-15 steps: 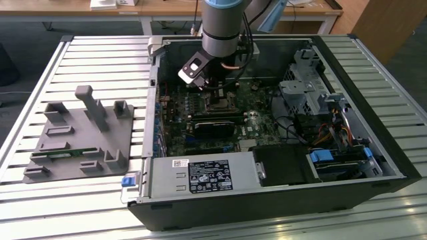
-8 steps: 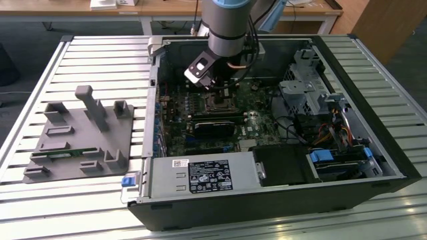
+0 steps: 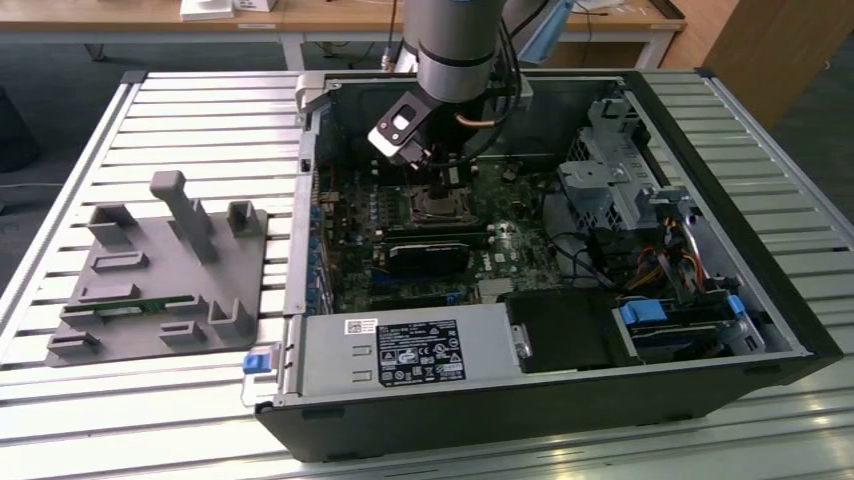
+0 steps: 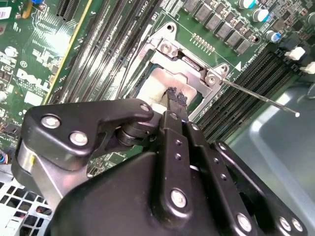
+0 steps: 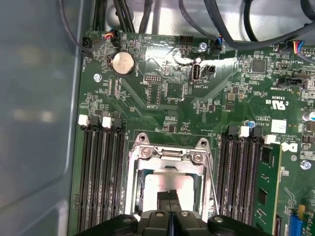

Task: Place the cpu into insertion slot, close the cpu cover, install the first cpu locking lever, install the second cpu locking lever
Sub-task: 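Close the cpu cover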

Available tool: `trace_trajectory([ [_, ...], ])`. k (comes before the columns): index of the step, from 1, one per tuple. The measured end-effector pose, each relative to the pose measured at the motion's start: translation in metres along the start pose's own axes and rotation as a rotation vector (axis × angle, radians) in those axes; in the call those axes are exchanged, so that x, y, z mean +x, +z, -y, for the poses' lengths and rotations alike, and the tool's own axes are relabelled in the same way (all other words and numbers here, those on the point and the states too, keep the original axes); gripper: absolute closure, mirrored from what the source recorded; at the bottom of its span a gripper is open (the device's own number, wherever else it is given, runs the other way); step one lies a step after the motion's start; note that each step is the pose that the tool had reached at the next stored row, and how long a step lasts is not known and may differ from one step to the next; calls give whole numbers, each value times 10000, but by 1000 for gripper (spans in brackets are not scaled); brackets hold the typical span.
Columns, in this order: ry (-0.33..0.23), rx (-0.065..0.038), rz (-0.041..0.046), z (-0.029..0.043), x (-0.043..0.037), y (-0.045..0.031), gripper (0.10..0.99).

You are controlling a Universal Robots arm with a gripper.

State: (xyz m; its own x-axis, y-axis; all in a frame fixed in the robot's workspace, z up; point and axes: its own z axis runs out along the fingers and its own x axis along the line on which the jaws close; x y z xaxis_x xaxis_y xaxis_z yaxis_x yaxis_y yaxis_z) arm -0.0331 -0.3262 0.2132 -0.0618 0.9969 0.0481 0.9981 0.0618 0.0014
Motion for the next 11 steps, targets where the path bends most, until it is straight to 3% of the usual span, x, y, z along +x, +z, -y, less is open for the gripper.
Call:
trace_trajectory([
  [11, 0, 3, 4, 0, 0, -10, 976],
])
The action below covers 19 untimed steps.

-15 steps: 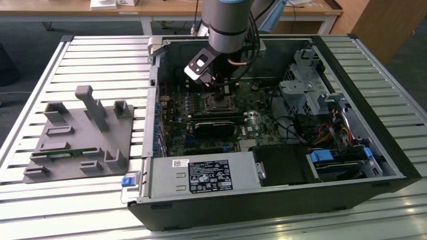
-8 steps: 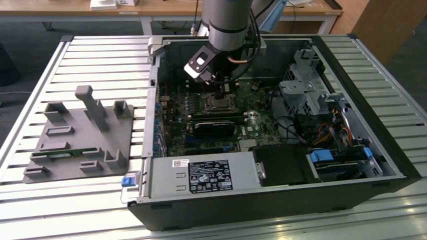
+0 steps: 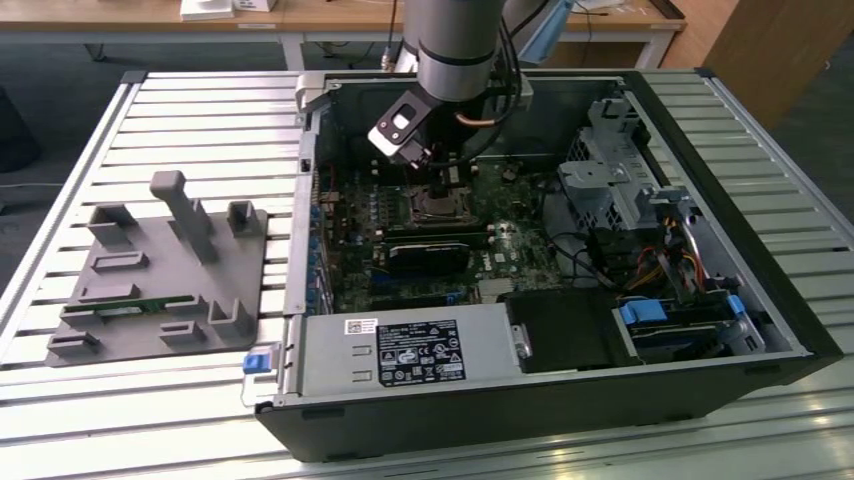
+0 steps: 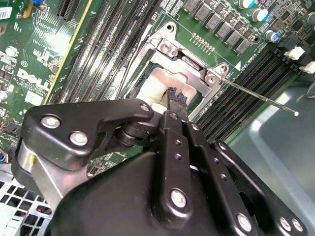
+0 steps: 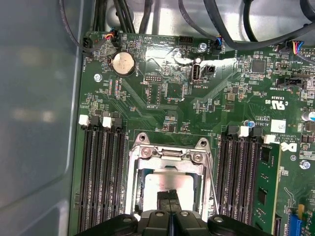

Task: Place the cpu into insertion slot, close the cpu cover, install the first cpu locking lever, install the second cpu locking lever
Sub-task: 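Close the cpu cover, then install the first cpu locking lever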

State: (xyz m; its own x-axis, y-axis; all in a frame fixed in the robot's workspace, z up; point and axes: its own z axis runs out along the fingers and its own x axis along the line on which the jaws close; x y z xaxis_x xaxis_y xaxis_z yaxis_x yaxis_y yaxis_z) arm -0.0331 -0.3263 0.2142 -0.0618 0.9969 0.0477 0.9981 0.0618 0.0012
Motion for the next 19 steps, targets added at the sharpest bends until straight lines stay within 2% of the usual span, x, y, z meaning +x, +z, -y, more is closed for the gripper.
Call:
trace_trajectory([
  [19, 0, 4, 86, 0, 4, -85, 976],
])
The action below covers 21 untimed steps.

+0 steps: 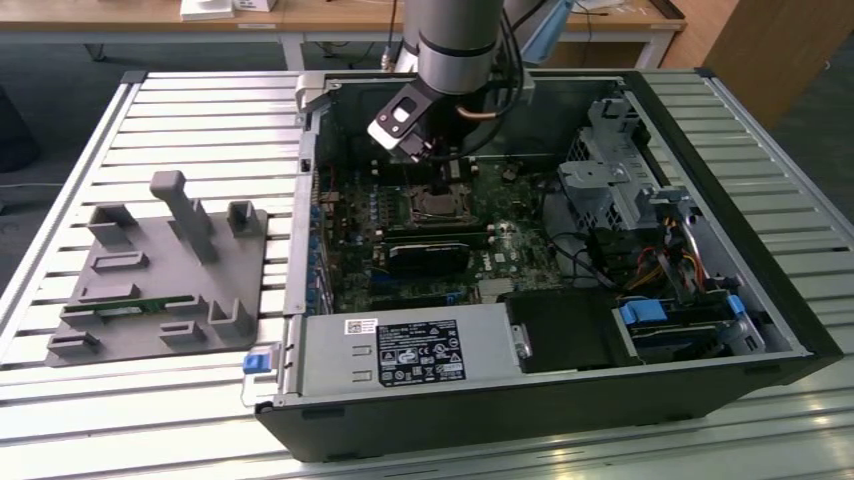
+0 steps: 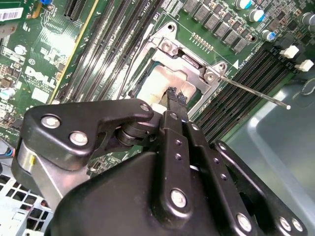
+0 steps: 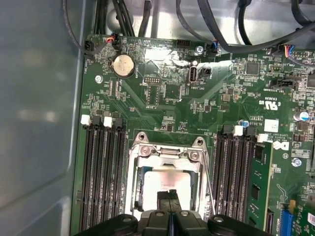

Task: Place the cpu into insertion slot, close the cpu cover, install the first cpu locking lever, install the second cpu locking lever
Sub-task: 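Install the first cpu locking lever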

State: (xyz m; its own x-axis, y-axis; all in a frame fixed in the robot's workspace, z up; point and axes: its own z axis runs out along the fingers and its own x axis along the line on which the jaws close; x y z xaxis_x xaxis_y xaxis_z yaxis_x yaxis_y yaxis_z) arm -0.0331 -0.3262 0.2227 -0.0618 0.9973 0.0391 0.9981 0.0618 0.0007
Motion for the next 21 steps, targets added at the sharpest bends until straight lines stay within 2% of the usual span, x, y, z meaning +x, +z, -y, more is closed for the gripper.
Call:
trace_trajectory([
  [5, 1, 3, 39, 0, 3, -81, 976],
  [17, 8, 4, 76, 0, 16, -397, 976],
  [21, -224, 12, 83, 0, 16, -414, 976],
])
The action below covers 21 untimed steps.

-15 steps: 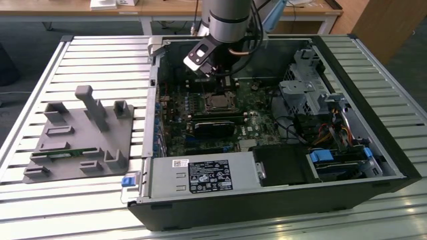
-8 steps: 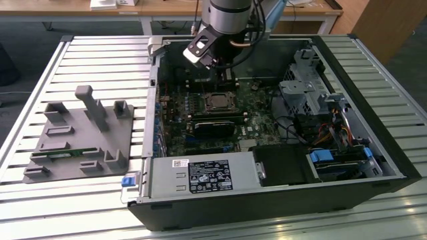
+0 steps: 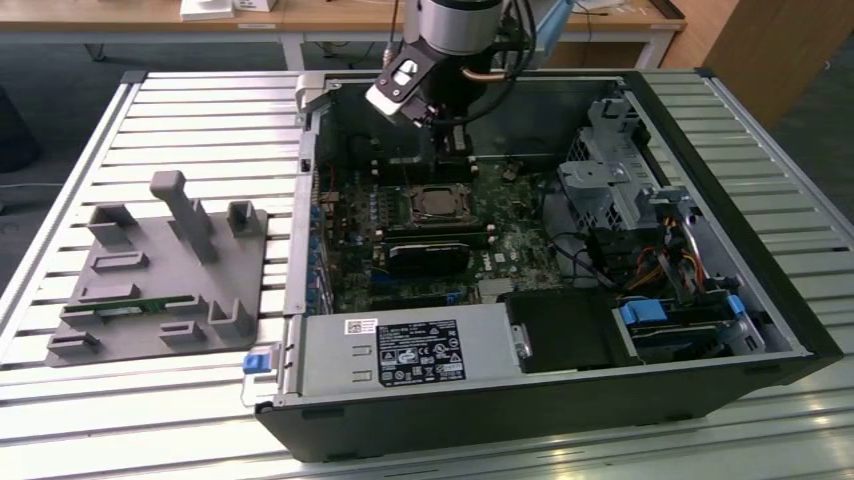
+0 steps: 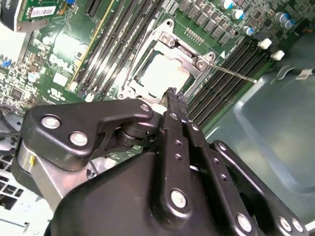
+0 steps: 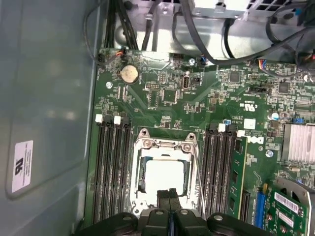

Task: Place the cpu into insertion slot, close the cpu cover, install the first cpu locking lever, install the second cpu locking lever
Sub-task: 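Install the first cpu locking lever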

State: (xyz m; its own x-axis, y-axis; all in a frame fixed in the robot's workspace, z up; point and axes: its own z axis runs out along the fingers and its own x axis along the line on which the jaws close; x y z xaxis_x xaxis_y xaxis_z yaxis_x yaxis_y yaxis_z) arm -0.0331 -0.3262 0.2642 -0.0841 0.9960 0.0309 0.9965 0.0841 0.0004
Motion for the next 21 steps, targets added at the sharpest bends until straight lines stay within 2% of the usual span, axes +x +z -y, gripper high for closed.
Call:
trace_trajectory([
  [8, -1428, 45, 1, 0, 0, -1, 976],
  [14, -2048, 64, 1, 0, 0, 0, 976],
  [21, -3206, 99, 0, 0, 0, 0, 976],
])
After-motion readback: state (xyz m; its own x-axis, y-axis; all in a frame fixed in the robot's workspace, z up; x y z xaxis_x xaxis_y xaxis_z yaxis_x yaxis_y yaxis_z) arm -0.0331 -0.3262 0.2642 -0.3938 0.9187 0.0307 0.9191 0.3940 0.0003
